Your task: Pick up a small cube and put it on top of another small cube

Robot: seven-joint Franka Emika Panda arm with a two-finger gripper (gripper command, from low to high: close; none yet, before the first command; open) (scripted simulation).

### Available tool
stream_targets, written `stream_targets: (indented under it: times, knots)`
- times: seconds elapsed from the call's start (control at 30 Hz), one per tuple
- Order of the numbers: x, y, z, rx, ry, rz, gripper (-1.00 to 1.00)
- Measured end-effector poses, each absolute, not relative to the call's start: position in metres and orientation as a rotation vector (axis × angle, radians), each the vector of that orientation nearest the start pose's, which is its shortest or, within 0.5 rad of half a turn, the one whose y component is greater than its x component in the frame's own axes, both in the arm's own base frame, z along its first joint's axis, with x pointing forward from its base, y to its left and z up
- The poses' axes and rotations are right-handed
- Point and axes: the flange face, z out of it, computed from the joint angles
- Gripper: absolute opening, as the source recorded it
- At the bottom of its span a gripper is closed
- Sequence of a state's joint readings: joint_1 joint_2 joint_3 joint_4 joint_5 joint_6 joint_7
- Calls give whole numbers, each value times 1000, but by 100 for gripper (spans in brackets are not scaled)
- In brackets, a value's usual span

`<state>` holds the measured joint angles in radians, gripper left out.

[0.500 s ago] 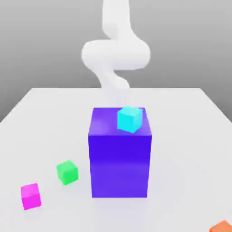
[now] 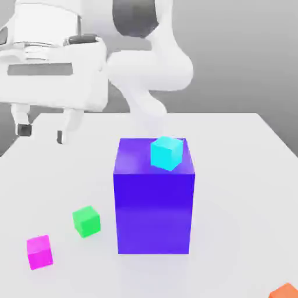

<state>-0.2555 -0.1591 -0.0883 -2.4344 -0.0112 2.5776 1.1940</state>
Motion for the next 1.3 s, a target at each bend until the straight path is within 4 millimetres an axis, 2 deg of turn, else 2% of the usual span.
stream_targets:
  times: [0.17,0.33,0.5,0.53,0.77,0.93,1.1,1.3]
  knots:
    - [439,-219,299,-1954,2359,-222,0]
    - [404,-241,206,-1769,2582,-33,0]
    - [396,-245,140,-1732,2621,-1,0]
    - [396,-245,131,-1732,2621,-1,-100]
    - [396,-245,131,-1731,2622,-2,-100]
    - [396,-245,183,-1732,2621,-2,-100]
    - [365,-217,217,-1828,2559,-4,-100]
    - [319,-177,239,-1956,2462,-3,-100]
